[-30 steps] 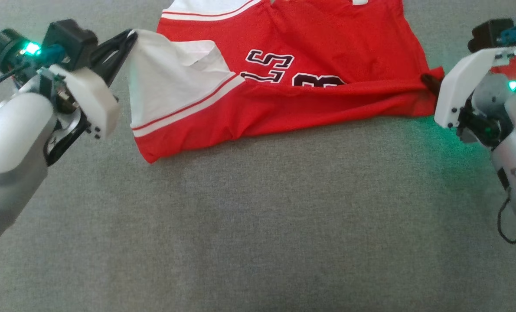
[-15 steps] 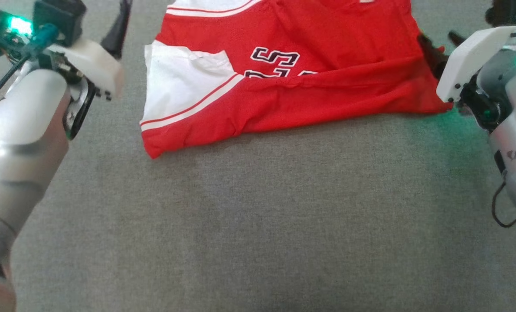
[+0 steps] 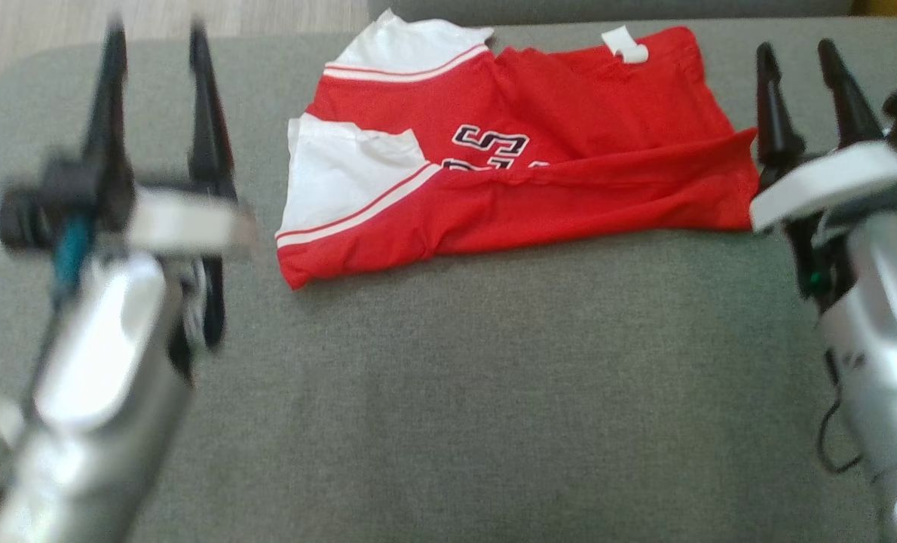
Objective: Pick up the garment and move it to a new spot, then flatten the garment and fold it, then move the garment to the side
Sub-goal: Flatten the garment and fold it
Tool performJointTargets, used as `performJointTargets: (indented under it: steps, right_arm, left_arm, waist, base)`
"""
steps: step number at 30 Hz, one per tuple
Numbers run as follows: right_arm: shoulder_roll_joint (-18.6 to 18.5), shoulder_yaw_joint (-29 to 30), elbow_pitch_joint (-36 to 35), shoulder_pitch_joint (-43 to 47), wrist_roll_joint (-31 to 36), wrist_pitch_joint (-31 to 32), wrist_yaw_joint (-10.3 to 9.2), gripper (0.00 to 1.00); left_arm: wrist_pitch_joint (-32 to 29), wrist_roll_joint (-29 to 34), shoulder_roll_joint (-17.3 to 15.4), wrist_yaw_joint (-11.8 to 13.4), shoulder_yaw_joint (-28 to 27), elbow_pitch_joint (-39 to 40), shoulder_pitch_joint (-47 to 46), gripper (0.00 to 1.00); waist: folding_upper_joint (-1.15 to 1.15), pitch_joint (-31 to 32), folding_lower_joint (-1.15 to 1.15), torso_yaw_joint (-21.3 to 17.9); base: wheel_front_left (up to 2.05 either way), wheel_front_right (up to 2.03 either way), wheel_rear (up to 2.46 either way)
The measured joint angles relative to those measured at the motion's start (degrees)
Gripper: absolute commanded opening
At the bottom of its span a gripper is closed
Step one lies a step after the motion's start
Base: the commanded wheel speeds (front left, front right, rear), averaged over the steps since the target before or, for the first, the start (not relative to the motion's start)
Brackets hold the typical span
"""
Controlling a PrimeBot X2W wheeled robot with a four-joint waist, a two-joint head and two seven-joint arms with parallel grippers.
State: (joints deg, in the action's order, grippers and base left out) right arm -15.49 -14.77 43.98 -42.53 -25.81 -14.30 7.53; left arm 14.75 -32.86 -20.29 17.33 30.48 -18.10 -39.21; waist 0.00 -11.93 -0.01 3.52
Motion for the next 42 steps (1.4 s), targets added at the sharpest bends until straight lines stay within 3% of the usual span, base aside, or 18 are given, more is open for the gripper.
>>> performJointTargets:
  steps: [5,9,16,30,42]
  right_arm:
    - [8.48,14.21,-14.41,12.55,9.09,-0.08,0.00,1.00]
    - [12.07,19.18,-20.29,23.75,12.15,-0.08,0.00,1.00]
    - [12.50,17.52,-23.86,28.77,9.16,-0.08,0.00,1.00]
    - [12.54,14.94,-24.72,26.72,8.71,-0.08,0.00,1.00]
    - [12.54,14.04,-24.25,25.98,7.62,-0.08,0.00,1.00]
  left_arm:
    - [0.00,4.42,3.96,-0.10,-7.45,6.47,13.66,1.00]
    - [0.00,7.94,6.45,-2.18,-11.21,7.19,21.01,1.00]
    - [-0.03,12.27,11.07,-6.03,-15.91,4.38,25.19,1.00]
    - [-2.68,13.78,12.62,-12.35,-15.66,-18.64,15.97,1.00]
    - [-6.98,13.17,13.08,-12.96,-14.89,-30.28,9.26,1.00]
  waist:
    - [0.00,1.77,0.00,-0.28]
    - [0.00,2.72,-0.01,-0.50]
    - [0.00,1.94,0.01,-1.39]
    - [0.00,-2.47,0.02,-4.64]
    - [0.00,-4.25,0.01,-6.73]
  base:
    - [0.00,0.00,0.00]
    - [0.00,0.00,0.00]
    - [0.00,0.00,0.00]
    - [0.00,0.00,0.00]
    - [0.00,0.00,0.00]
